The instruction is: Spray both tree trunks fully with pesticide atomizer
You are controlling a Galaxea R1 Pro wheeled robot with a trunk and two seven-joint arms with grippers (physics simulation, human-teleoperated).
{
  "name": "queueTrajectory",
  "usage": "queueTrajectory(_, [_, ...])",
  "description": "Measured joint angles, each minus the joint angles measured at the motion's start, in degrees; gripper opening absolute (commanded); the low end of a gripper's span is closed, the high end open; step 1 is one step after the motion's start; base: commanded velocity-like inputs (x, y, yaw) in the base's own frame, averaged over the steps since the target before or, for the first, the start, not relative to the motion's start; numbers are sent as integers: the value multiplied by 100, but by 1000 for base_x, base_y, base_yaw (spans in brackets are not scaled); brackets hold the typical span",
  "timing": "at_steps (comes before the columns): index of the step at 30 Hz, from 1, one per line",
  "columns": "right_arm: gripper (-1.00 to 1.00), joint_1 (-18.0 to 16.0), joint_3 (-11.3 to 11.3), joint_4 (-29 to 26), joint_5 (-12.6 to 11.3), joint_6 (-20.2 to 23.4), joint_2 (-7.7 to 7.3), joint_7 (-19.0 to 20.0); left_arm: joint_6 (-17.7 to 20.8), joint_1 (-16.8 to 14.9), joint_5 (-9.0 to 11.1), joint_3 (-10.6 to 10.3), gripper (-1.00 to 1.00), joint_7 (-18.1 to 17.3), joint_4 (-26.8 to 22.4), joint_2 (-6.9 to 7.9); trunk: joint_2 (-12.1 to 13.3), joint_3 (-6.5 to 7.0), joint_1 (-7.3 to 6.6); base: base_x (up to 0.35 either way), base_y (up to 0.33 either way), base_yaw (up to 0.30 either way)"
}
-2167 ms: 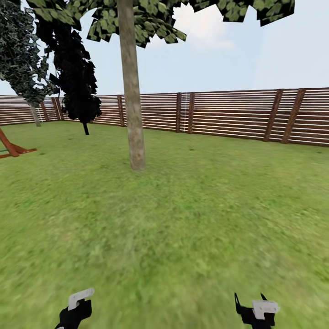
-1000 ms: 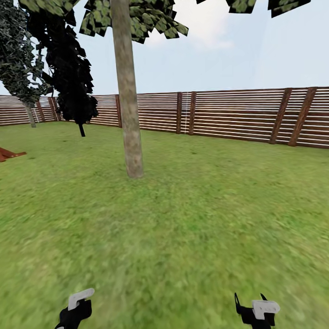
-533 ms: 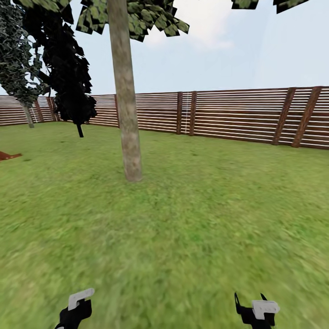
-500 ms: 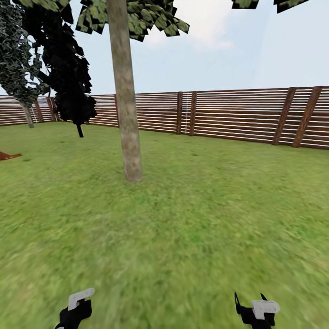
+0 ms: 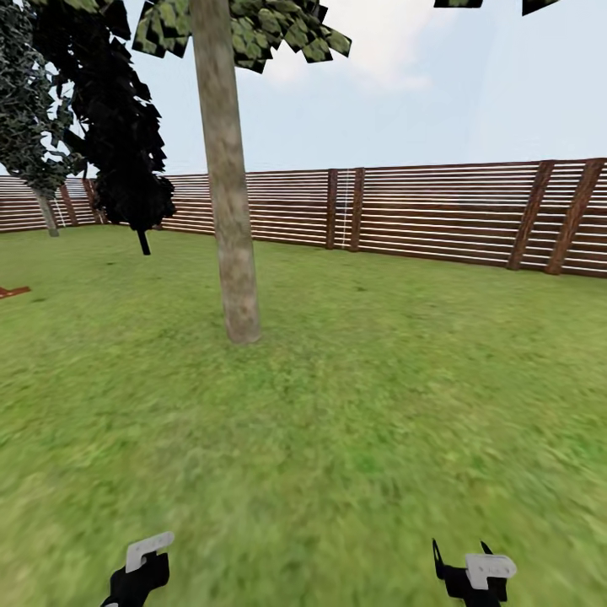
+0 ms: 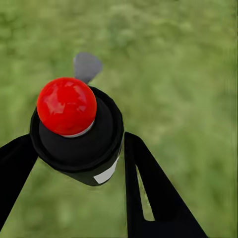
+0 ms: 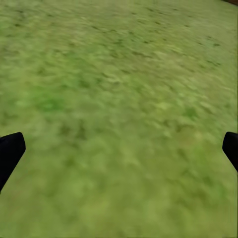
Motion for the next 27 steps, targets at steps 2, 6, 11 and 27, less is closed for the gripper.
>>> queueTrajectory(2, [100,0,0,0,0,0,0,0,0,0,0,0,-100,-1,0,0,0,0,0,331,0,0])
queueTrajectory(6, [100,0,0,0,0,0,0,0,0,0,0,0,-100,-1,0,-1,0,0,0,331,0,0])
queueTrajectory(11, [100,0,0,0,0,0,0,0,0,0,0,0,-100,-3,0,-1,0,0,0,331,0,0])
queueTrajectory(27, [100,0,0,1,0,0,0,0,0,0,0,0,-100,0,0,0,0,0,0,331,0,0])
